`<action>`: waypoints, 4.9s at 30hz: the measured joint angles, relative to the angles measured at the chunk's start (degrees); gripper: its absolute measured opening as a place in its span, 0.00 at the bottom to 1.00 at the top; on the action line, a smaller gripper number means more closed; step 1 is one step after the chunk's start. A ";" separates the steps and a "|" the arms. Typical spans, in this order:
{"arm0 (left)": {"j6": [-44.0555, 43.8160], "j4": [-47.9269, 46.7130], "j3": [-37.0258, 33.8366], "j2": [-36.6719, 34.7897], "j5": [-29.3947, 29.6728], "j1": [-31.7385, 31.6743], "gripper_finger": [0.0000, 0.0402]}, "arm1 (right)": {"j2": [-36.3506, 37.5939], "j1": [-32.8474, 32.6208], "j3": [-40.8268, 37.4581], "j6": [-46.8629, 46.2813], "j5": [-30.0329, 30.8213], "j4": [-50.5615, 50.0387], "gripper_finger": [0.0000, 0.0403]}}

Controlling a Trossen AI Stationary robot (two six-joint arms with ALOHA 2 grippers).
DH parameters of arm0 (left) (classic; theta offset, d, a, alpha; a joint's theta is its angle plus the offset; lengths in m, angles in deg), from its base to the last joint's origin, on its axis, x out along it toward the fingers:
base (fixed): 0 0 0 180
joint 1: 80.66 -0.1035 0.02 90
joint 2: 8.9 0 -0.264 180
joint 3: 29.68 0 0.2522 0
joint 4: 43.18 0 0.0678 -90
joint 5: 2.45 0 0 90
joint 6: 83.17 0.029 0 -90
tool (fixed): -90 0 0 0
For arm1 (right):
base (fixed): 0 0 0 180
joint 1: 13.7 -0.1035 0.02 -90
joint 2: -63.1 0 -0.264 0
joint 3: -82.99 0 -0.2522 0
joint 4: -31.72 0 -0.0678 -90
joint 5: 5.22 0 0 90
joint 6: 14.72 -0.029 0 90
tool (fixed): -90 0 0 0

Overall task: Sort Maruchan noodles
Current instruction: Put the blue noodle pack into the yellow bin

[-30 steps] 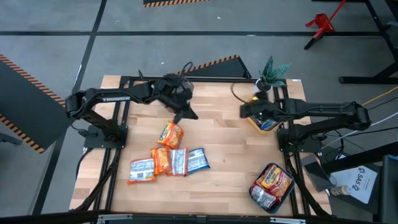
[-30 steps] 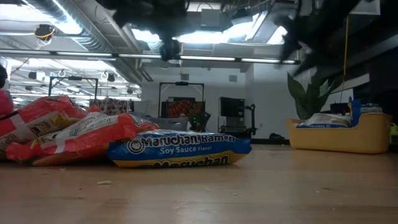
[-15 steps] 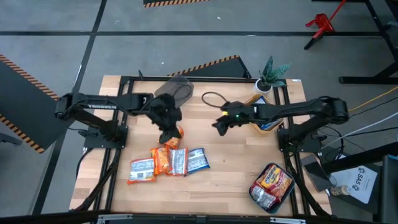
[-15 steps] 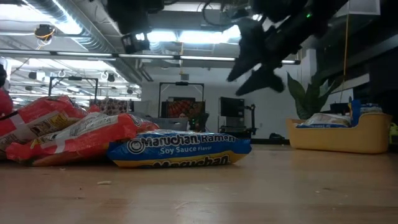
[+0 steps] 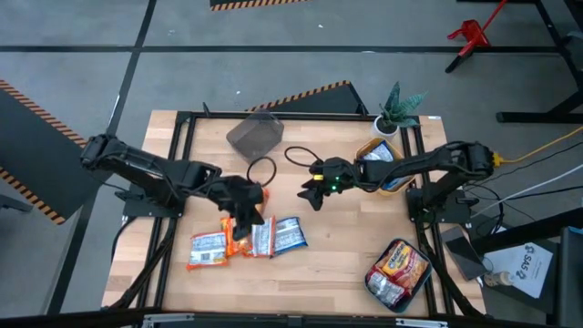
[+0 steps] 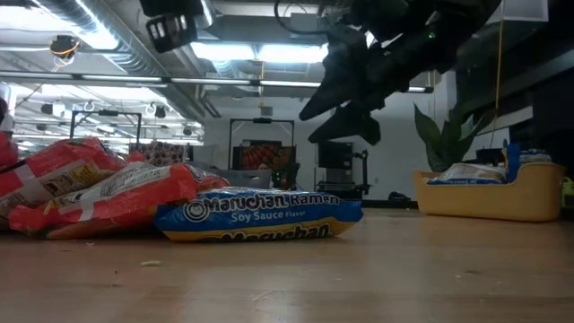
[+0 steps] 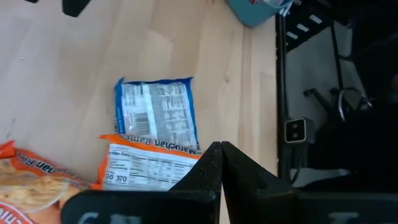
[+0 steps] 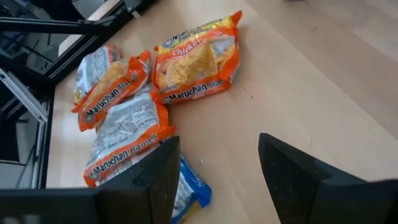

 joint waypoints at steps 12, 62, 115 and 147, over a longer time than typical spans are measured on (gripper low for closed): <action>-5.60 0.65 0.00 0.33 7.64 10.19 0.00 | 0.02 -5.38 -0.02 0.75 6.41 2.11 0.50; -4.31 11.61 -14.73 20.72 29.48 8.85 0.00 | 0.04 -18.89 -0.07 -23.71 28.12 -6.26 0.50; -22.24 33.56 -14.62 31.61 34.92 21.33 0.00 | -11.81 -18.85 -0.06 -31.72 17.67 2.62 0.76; -19.73 36.12 -14.27 30.01 31.55 17.29 0.00 | -23.45 -18.85 4.87 -28.35 10.32 21.66 0.43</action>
